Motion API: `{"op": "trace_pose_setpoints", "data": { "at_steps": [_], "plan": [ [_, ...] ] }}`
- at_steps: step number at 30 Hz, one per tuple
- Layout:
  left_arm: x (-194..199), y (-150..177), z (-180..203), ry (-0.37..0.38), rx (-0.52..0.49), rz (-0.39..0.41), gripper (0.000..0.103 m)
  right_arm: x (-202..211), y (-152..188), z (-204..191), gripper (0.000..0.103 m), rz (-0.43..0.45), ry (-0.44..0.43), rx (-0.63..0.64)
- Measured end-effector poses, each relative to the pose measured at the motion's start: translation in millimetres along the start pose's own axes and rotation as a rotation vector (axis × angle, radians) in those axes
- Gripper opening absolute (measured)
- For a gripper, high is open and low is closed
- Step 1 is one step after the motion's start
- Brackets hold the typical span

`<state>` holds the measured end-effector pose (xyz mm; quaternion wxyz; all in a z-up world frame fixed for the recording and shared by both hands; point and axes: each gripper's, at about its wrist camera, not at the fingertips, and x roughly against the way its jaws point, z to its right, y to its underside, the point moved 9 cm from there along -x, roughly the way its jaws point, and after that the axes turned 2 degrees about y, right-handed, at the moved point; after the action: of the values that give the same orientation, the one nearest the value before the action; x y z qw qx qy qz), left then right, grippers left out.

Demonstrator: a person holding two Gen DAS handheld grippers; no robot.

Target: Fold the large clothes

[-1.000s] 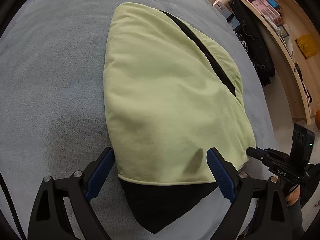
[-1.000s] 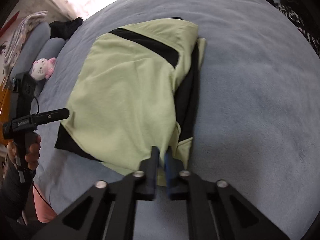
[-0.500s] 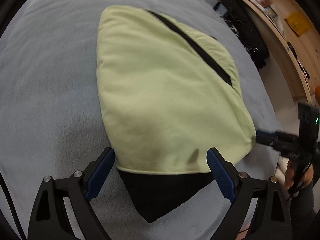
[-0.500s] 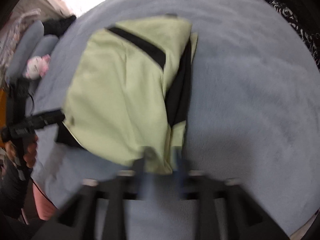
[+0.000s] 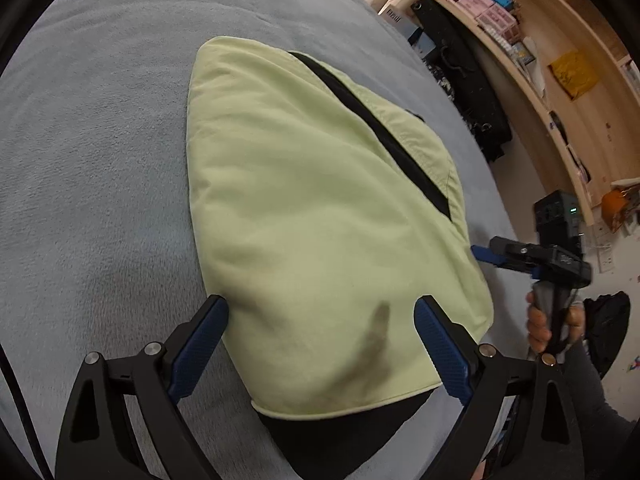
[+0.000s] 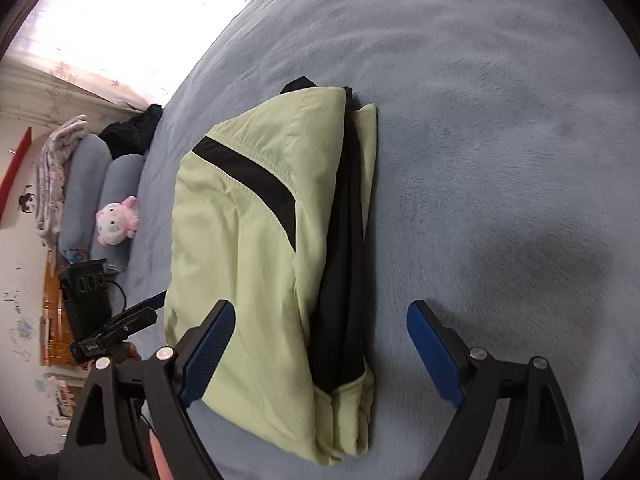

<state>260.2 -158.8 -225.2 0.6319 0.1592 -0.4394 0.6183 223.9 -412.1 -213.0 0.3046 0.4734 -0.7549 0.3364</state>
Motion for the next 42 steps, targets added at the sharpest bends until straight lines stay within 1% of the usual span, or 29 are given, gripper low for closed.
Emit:
{"op": "trace_pose_setpoints", "data": {
  "at_steps": [3, 5, 8, 9, 11, 13, 17, 20, 22, 23, 24, 25, 26, 27, 28, 29, 30, 31, 34, 37, 39, 42],
  "plan": [
    [-1, 0, -3, 0.022, 0.005, 0.015, 0.095, -7, -1, 0, 0.088, -0.023, -0.034, 0.002],
    [-3, 1, -6, 0.019, 0.005, 0.017, 0.096, -11, -2, -2, 0.088, -0.033, -0.062, 0.013],
    [-5, 7, -15, 0.022, 0.013, 0.000, 0.096, -22, -4, -13, 0.088, -0.045, -0.101, 0.043],
    [-10, 9, -17, 0.036, 0.025, -0.019, 0.096, -24, -3, -15, 0.088, -0.050, -0.113, 0.052],
    [-23, 10, -19, 0.035, 0.034, -0.034, 0.096, -34, -4, -22, 0.088, -0.060, -0.132, 0.061],
    [-28, 9, -17, 0.043, 0.026, -0.024, 0.096, -45, -7, -30, 0.089, -0.062, -0.158, 0.071],
    [-34, 6, -13, 0.044, 0.018, -0.009, 0.100, -64, -14, -46, 0.089, -0.046, -0.155, 0.107],
    [-35, 6, -13, 0.027, 0.018, -0.005, 0.101, -72, -18, -53, 0.088, -0.030, -0.133, 0.122],
    [-38, 4, -11, 0.010, 0.029, 0.001, 0.100, -73, -18, -53, 0.080, -0.020, -0.100, 0.124],
    [-38, 3, -11, -0.008, 0.038, 0.008, 0.100, -72, -18, -51, 0.068, -0.016, -0.086, 0.125],
    [-38, 2, -11, -0.032, 0.041, 0.018, 0.095, -72, -17, -51, 0.053, -0.014, -0.080, 0.120],
    [-38, 0, -11, -0.058, 0.041, 0.028, 0.086, -70, -16, -51, 0.046, -0.013, -0.080, 0.108],
    [-35, 0, -10, -0.081, 0.034, 0.033, 0.082, -69, -15, -52, 0.034, -0.010, -0.080, 0.098],
    [-30, -1, -6, -0.104, 0.019, 0.043, 0.068, -65, -14, -53, 0.025, 0.000, -0.082, 0.088],
    [-26, -2, -5, -0.122, 0.007, 0.051, 0.058, -61, -14, -56, 0.022, 0.010, -0.082, 0.084],
    [-20, -3, -1, -0.152, -0.017, 0.060, 0.053, -58, -14, -61, 0.019, 0.020, -0.076, 0.089],
    [-15, -4, 4, -0.179, -0.039, 0.069, 0.044, -54, -13, -67, 0.017, 0.033, -0.061, 0.102],
    [-11, -4, 7, -0.194, -0.051, 0.075, 0.039, -53, -12, -71, 0.016, 0.039, -0.049, 0.113],
    [4, -2, 18, -0.241, -0.089, 0.091, 0.033, -44, -5, -96, 0.015, 0.066, -0.014, 0.161],
    [22, 4, 25, -0.270, -0.105, 0.107, 0.032, -31, 6, -117, 0.015, 0.084, 0.006, 0.196],
    [41, 11, 28, -0.281, -0.108, 0.118, 0.032, -24, 17, -132, 0.015, 0.090, 0.011, 0.213],
    [66, 20, 31, -0.291, -0.106, 0.132, 0.032, -17, 33, -154, 0.014, 0.089, 0.004, 0.231]
  ]
}}
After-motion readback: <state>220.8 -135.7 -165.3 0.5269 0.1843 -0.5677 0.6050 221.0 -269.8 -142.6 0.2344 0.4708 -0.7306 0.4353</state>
